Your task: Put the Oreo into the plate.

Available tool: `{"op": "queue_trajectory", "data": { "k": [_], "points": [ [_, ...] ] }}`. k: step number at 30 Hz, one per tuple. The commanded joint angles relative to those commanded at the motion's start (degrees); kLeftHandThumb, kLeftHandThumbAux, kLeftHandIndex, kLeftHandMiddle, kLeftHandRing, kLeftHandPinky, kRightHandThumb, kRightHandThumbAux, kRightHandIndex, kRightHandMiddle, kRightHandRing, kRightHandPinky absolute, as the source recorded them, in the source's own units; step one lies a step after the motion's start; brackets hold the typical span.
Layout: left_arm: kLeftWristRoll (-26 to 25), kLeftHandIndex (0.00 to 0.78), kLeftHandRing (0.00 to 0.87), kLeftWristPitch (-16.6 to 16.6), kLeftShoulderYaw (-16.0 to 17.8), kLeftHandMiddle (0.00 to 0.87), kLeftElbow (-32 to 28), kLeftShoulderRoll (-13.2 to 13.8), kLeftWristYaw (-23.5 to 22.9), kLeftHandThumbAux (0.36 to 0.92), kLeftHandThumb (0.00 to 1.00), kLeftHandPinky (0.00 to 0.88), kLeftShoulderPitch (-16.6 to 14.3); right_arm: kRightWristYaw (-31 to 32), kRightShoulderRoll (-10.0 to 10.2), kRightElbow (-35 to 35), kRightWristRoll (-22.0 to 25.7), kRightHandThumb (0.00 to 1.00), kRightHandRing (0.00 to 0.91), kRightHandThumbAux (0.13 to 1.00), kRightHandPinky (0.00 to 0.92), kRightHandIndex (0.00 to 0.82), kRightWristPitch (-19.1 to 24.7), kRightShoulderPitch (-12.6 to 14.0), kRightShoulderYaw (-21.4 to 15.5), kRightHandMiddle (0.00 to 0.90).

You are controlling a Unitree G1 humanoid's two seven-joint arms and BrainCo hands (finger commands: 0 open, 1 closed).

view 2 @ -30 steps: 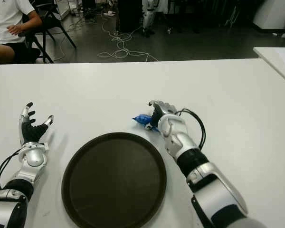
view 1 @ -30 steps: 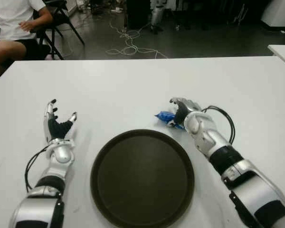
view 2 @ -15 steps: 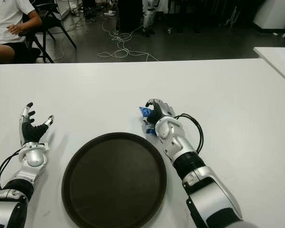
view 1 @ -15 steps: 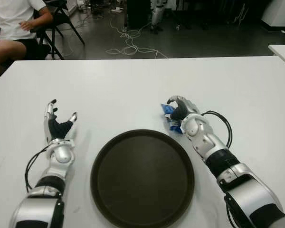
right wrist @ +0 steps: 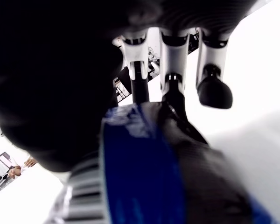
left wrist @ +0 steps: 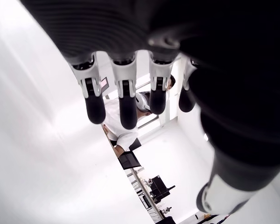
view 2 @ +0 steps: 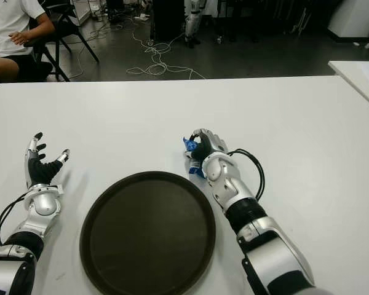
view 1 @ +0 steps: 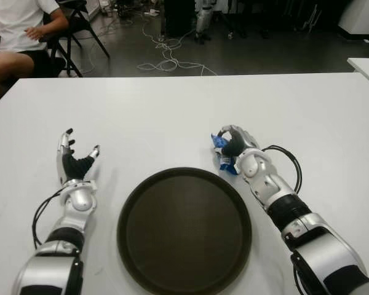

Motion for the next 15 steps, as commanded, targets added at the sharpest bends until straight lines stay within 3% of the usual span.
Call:
{"op": "queue_trajectory", "data": {
  "k": [15],
  "points": [
    [0.8, 0.115, 0.142, 0.1, -0.4, 0.119, 0.0, 0.2, 1.0, 0.763, 0.277, 0.195, 0.1, -0.6, 0.1, -0.3, -0.1, 0.322, 0.824, 0.844, 0.824, 0.726, 0.2, 0.1, 0.1, 0.819]
  ]
}}
